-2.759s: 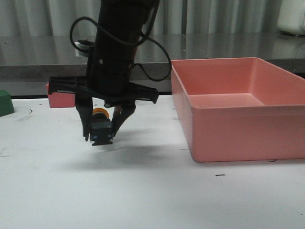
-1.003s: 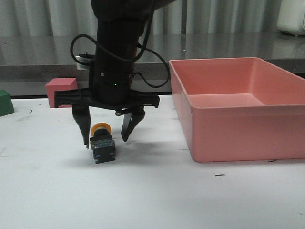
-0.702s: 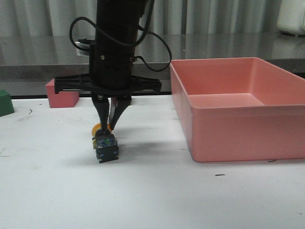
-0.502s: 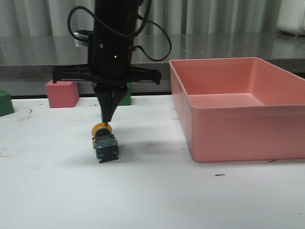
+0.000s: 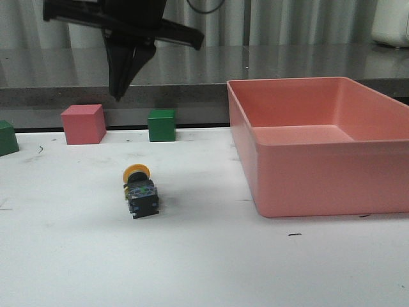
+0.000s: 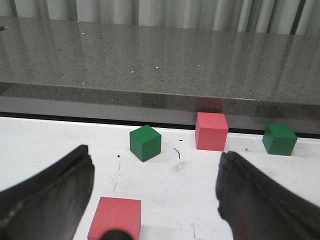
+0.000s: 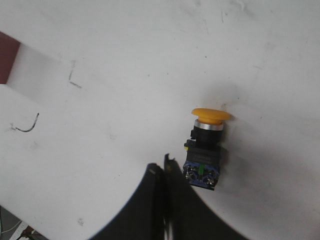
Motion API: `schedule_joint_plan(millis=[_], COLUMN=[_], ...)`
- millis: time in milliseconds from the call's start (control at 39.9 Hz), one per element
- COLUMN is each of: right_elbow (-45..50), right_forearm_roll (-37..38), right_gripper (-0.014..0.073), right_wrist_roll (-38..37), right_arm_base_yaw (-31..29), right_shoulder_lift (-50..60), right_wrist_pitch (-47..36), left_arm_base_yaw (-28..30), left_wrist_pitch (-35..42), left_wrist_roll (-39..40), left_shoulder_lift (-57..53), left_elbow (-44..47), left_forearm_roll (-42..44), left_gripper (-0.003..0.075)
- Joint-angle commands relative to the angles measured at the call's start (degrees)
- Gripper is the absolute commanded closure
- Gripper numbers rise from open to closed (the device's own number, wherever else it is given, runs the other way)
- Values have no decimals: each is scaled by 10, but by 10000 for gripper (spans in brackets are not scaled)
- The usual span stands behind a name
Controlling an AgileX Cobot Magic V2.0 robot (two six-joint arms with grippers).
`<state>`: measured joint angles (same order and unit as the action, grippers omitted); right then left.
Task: Place and stand button with both arms
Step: 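Raise the right gripper away from the button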
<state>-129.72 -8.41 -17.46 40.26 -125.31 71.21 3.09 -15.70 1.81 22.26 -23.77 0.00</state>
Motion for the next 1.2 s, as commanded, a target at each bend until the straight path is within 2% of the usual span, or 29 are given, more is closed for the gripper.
schedule_joint_plan(millis=[0,176,527,702,853,978,1179], right_elbow=[-13,45,264,384,502,613,785], right_forearm_roll=[-9,-6,91,102,112,147,160], right_gripper=[664,664,664,664,664,664,664], right_wrist_roll=[27,48,54,54,54,54,54], right_arm_base_yaw=[-12,-42,-191,-254,-286,-287,-287], right_shoulder_lift=[73,152,328,417,514,596,727], right_wrist_pitch=[58,58,53,19,-55,-139,-287], left_arm_base_yaw=[0,0,0,0,0,0,0], left_wrist_pitch=[46,46,46,46,46,46,46], left_wrist_roll=[6,6,6,6,6,6,6], left_shoulder_lift=[7,7,7,7,7,7,7], left_elbow=[-22,-22,-22,-22,-22,-22,-22], left_forearm_roll=[-4,-4,-4,-4,-4,-4,-4], left_gripper=[229,229,229,229,229,230,229])
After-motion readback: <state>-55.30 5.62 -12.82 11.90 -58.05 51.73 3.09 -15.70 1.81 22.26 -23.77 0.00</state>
